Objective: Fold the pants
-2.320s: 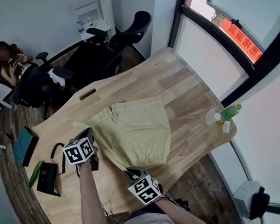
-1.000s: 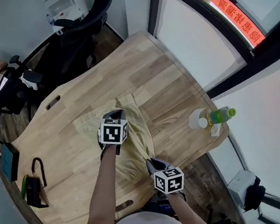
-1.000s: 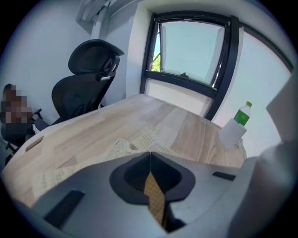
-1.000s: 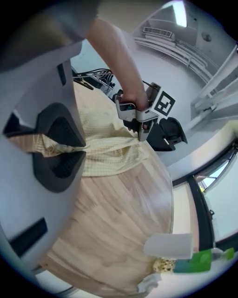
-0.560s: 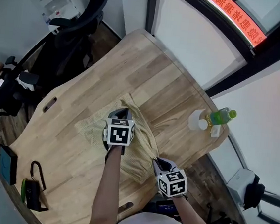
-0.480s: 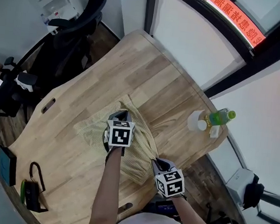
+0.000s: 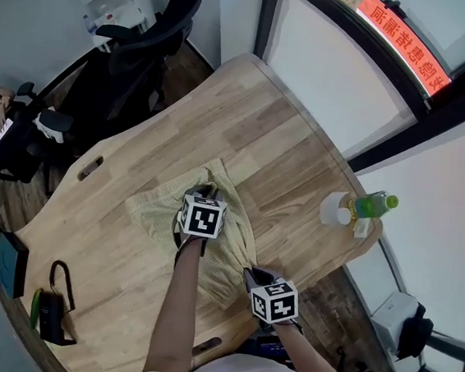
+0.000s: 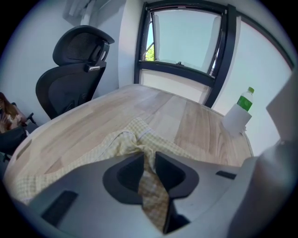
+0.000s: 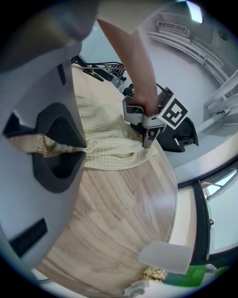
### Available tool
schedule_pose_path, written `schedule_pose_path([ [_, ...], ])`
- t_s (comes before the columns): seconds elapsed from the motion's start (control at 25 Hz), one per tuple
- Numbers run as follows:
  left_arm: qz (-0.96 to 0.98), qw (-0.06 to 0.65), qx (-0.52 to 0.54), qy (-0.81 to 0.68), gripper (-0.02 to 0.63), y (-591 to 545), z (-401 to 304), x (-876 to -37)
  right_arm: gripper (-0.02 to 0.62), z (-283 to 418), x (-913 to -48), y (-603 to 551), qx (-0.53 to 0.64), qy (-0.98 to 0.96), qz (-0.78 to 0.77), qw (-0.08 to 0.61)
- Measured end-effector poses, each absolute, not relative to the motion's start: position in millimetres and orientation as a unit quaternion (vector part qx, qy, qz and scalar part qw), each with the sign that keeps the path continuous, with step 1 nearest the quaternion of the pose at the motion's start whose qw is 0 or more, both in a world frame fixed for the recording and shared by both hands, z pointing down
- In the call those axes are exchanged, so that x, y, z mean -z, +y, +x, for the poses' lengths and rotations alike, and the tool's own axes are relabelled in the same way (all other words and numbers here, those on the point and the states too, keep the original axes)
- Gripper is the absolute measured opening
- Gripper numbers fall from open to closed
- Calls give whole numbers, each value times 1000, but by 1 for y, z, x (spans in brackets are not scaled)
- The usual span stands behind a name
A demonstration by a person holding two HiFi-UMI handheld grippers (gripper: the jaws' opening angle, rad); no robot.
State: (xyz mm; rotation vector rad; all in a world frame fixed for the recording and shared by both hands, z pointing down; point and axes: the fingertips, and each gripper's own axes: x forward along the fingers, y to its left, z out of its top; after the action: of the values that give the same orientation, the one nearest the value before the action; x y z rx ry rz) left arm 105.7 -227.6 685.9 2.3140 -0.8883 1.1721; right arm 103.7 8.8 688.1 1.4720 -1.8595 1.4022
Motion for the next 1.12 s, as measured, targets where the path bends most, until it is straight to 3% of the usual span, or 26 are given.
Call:
schedule_pose_path([
  [0.36,813,168,-441,-341,103,-251,30,-685,28,12,-684,-12,-478,-706,488,185],
  [0.48,815,136,-452,-337,190,-245,12,-680,28,-5,-685,-15,-469,-713,486,188],
  [0.56,823,146,-434,-336,273,-240,8,-673,28,-10,-686,-17,-471,-715,480,192],
  [0.64,829,152,-415,-343,308,-235,1,-663,34,-9,-687,-20,-483,-713,473,186],
  [0.92,832,102,-397,-374,316,-209,-40,-625,162,2,-676,-28,-474,-715,479,189],
  [1.12,823,162,-347,-420,291,-183,-78,-612,184,12,-664,-29,-447,-712,505,196],
])
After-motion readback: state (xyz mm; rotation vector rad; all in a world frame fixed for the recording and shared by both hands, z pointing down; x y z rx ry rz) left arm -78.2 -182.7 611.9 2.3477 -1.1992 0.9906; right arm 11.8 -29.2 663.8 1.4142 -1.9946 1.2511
